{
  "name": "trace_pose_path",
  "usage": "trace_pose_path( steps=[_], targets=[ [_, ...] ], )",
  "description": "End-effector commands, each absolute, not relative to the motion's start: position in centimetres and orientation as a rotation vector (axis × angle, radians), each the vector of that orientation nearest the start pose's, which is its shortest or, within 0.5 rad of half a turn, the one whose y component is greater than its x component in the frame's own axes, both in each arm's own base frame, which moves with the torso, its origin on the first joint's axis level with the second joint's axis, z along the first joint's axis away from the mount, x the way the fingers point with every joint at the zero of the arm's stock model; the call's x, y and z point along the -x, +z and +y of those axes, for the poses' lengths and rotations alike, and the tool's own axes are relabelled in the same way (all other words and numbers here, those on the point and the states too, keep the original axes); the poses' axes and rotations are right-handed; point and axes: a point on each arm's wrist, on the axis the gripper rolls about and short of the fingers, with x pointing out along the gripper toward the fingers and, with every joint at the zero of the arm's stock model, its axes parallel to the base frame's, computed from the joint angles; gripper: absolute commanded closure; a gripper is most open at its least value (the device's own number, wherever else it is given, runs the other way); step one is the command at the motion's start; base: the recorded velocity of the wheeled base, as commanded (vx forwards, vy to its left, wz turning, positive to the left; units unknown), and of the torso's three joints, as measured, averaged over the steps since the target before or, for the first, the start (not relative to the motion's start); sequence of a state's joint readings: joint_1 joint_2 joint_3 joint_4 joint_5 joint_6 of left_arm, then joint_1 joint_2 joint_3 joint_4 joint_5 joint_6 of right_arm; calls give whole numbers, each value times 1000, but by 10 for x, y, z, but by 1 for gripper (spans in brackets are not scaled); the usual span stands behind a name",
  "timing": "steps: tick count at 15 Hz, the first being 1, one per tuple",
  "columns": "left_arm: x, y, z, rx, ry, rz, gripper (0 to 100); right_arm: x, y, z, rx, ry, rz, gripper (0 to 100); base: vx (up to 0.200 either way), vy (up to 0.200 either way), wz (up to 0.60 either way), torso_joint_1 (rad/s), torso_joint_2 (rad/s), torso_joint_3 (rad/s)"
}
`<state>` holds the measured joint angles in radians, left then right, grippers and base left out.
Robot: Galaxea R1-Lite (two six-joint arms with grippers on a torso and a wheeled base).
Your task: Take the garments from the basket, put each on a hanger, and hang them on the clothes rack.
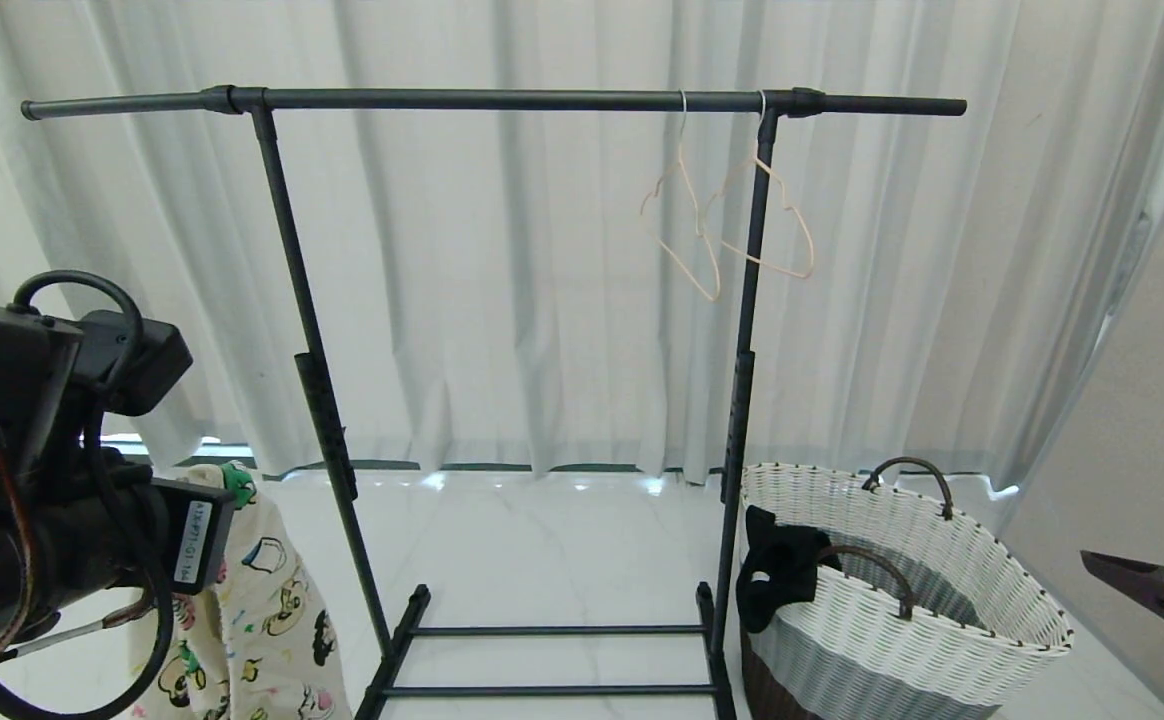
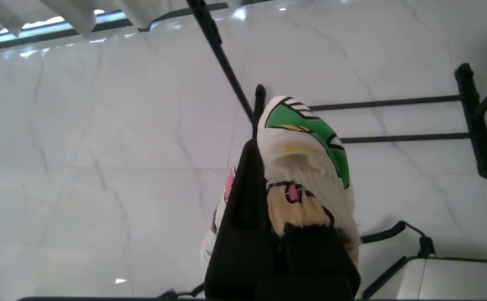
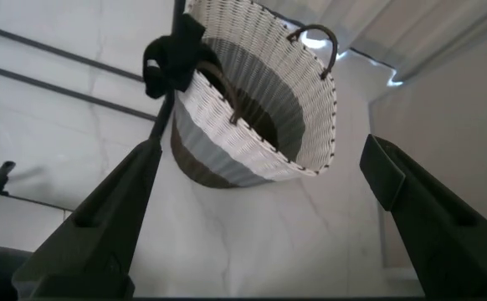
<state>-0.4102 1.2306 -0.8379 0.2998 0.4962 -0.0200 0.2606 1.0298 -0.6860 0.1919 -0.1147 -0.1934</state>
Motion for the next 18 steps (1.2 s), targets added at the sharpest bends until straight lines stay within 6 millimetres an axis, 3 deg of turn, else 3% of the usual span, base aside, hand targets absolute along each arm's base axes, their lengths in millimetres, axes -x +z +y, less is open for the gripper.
trace_pose_path(
  steps=[1,7,18],
  targets=[
    [-155,220,-55,-282,92,624,100,-116,211,28,291,187,523,0,0,0,0,0,0,0],
    [-154,218,-54,-287,102,629,100,-114,220,27,221,228,479,0,0,0,0,20,-69,-45],
    [-155,217,-50,-288,145,631,100,-114,225,28,198,230,461,0,0,0,0,173,-449,-274]
  ],
)
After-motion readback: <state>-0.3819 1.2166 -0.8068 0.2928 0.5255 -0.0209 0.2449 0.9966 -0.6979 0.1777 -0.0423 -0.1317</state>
